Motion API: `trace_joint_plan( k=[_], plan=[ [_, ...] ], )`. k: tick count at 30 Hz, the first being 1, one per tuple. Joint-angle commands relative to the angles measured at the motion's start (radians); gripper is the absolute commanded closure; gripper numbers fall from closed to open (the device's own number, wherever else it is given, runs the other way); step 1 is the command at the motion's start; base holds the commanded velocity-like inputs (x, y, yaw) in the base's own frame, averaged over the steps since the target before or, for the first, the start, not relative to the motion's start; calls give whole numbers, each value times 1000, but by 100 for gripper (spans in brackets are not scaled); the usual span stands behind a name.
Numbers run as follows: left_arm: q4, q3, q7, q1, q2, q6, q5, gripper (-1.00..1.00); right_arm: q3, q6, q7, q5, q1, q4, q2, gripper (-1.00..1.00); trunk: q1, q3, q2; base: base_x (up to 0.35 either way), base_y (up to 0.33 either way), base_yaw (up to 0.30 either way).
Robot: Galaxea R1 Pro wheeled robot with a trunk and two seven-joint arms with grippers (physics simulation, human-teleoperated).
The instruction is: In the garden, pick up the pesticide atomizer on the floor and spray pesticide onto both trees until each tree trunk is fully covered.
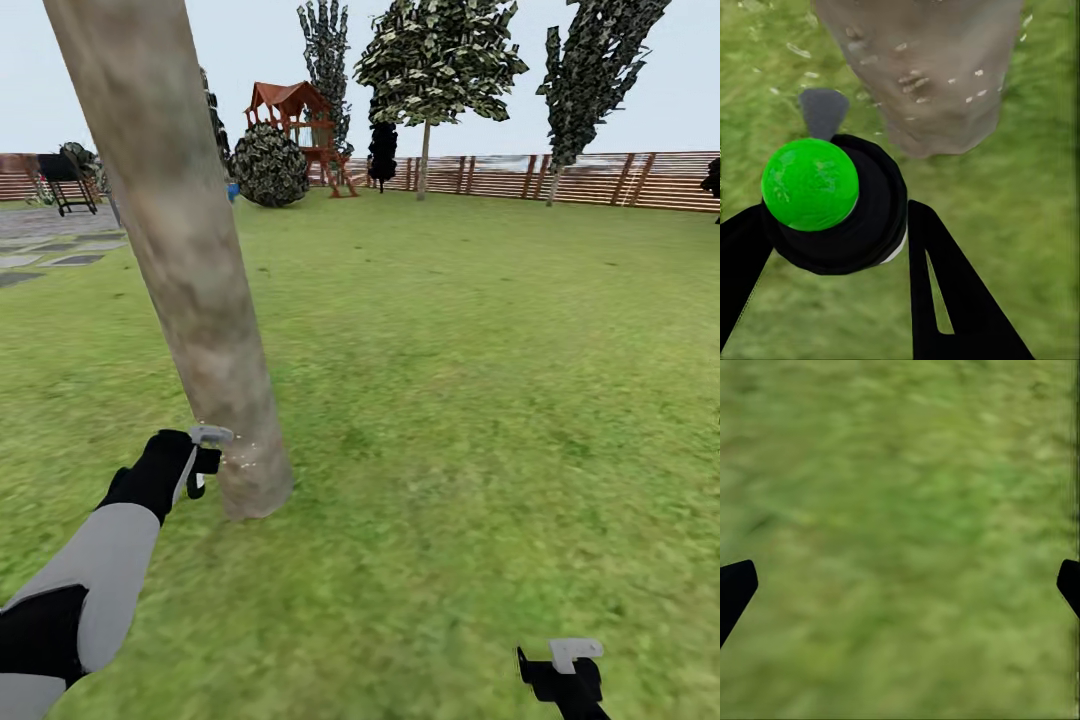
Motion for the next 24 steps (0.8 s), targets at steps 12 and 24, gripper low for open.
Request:
trace_joint_plan(
  k=[12, 24],
  plan=[
    [-5, -30, -96, 0, 12, 2, -2, 100, 0, 0, 1, 0, 0, 0, 0, -100, 0, 0, 0, 0, -275, 0],
    [-51, -21, -102, 2, 14, 5, -5, 100, 0, 0, 1, 0, 0, 0, 1, -100, 0, 0, 0, 0, -276, 16]
  ],
)
